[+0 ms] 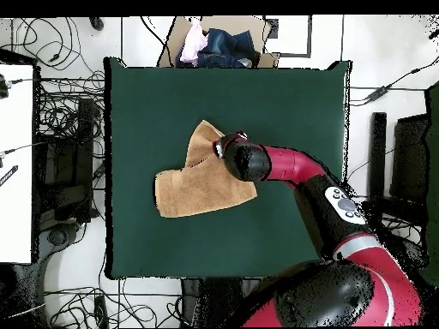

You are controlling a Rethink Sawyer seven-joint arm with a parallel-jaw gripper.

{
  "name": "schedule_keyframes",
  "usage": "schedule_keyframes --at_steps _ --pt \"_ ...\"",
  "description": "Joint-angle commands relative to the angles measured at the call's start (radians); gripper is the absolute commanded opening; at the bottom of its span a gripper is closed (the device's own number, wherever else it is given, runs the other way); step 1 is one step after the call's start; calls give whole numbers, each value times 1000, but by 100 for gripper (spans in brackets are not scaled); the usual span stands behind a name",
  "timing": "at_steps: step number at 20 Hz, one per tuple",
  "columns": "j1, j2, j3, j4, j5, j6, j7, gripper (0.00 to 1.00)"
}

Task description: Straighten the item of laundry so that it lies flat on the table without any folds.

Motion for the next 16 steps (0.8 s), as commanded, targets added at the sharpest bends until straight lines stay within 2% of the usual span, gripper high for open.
schedule_keyframes --at_steps 1,11,16 --pt "-27 23 -47 -56 72 80 164 0" --pt "-58 23 -59 -107 51 138 84 0" --pt "-60 28 -54 -121 40 138 79 0"
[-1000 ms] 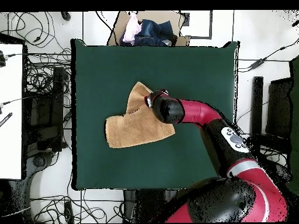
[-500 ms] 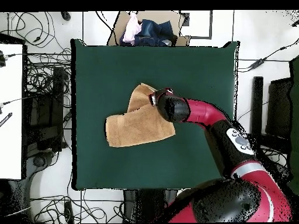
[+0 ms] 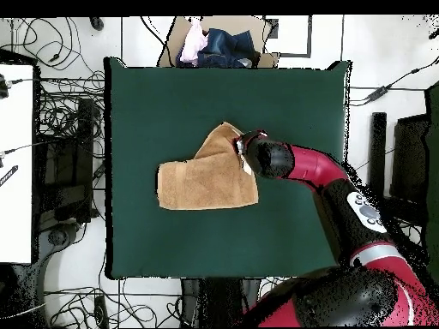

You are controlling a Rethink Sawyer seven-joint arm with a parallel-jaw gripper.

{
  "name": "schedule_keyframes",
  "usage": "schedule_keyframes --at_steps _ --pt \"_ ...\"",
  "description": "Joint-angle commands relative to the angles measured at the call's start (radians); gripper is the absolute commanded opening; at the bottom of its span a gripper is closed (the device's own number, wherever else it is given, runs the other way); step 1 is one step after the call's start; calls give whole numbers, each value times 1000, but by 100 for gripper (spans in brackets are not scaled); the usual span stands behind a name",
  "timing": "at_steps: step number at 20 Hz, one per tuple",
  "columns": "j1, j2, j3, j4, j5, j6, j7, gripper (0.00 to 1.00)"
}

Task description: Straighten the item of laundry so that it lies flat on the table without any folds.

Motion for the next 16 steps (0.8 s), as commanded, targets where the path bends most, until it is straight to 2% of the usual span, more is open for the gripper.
schedule_keyframes --at_steps 1,16 --pt "-4 25 -35 -76 13 81 76 0" --pt "-58 15 -10 -67 -16 121 10 0"
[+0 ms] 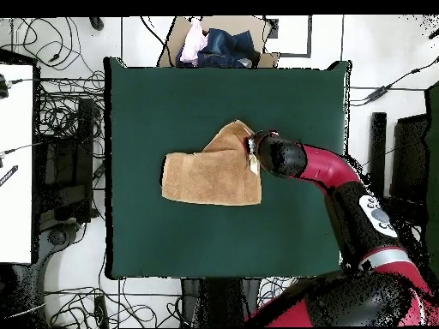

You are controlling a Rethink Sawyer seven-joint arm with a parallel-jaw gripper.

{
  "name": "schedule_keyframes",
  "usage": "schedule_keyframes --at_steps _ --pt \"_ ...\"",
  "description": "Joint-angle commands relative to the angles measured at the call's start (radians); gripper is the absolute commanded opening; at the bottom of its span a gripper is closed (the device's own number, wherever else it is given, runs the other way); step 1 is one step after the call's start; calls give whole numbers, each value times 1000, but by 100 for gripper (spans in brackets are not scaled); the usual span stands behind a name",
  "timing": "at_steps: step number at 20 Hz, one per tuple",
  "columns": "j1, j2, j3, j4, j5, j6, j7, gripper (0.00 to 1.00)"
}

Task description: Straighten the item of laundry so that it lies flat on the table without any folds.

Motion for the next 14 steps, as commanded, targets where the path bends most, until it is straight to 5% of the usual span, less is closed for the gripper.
schedule_keyframes --at_steps 1,14 --pt "-26 4 -7 -34 -17 95 3 0" --pt "-59 8 9 -48 -25 121 -25 0"
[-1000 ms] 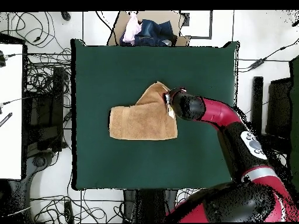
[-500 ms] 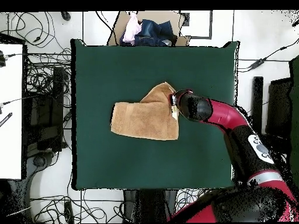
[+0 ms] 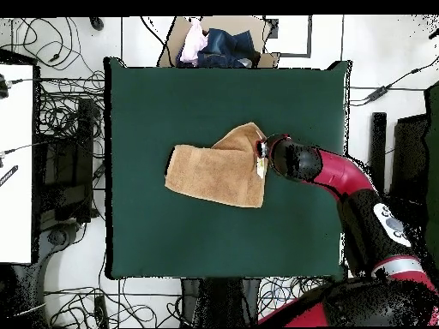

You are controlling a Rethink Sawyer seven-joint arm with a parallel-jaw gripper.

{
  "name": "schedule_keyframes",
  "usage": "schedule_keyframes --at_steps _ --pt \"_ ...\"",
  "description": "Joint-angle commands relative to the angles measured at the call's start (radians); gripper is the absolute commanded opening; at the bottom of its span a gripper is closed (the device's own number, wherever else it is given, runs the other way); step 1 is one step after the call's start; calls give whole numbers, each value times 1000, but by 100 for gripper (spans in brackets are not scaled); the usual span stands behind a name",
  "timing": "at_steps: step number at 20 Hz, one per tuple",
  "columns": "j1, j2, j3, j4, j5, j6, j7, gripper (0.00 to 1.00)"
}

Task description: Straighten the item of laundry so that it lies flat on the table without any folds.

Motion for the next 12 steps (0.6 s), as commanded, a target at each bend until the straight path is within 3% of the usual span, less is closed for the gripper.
schedule_keyframes --at_steps 1,12 --pt "-7 5 9 -46 -25 96 -25 0" --pt "-11 8 6 -61 -29 100 -23 0"
